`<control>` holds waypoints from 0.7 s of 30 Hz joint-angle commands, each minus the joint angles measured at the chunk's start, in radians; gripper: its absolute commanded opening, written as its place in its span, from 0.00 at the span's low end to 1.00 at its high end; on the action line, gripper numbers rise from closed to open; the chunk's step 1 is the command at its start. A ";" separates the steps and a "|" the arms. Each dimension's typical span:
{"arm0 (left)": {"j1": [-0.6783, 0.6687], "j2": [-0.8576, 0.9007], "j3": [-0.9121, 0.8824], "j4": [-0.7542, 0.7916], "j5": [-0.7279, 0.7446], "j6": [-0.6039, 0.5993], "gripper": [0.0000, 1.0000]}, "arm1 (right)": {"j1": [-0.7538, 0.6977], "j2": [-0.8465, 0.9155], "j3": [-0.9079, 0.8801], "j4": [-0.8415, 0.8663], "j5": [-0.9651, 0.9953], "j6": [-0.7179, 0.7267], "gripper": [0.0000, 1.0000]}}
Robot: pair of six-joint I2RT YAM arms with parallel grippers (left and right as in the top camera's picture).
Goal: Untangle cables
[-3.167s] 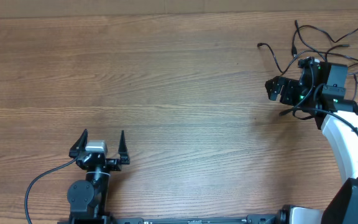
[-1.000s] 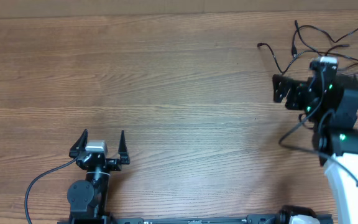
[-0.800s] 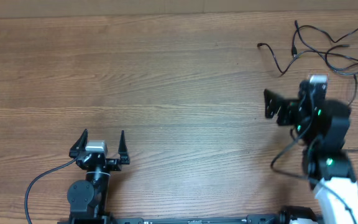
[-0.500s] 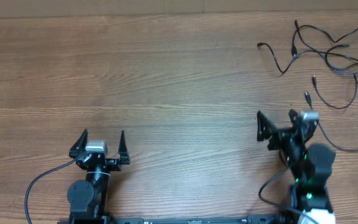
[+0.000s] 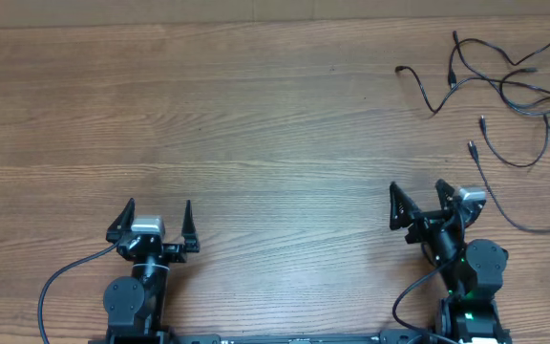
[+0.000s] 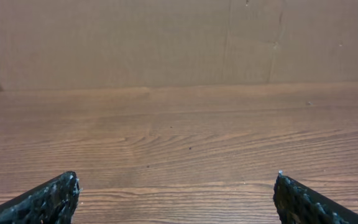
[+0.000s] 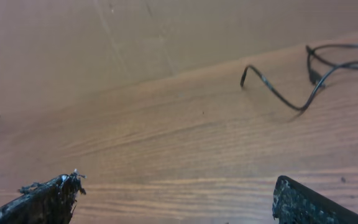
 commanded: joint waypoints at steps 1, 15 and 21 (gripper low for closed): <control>0.005 -0.009 -0.003 -0.002 -0.006 0.019 1.00 | 0.023 -0.058 -0.010 -0.050 0.005 0.005 1.00; 0.005 -0.009 -0.003 -0.002 -0.006 0.019 1.00 | 0.101 -0.483 -0.010 -0.372 0.197 -0.106 1.00; 0.005 -0.009 -0.003 -0.002 -0.006 0.019 1.00 | 0.111 -0.541 -0.010 -0.372 0.198 -0.129 1.00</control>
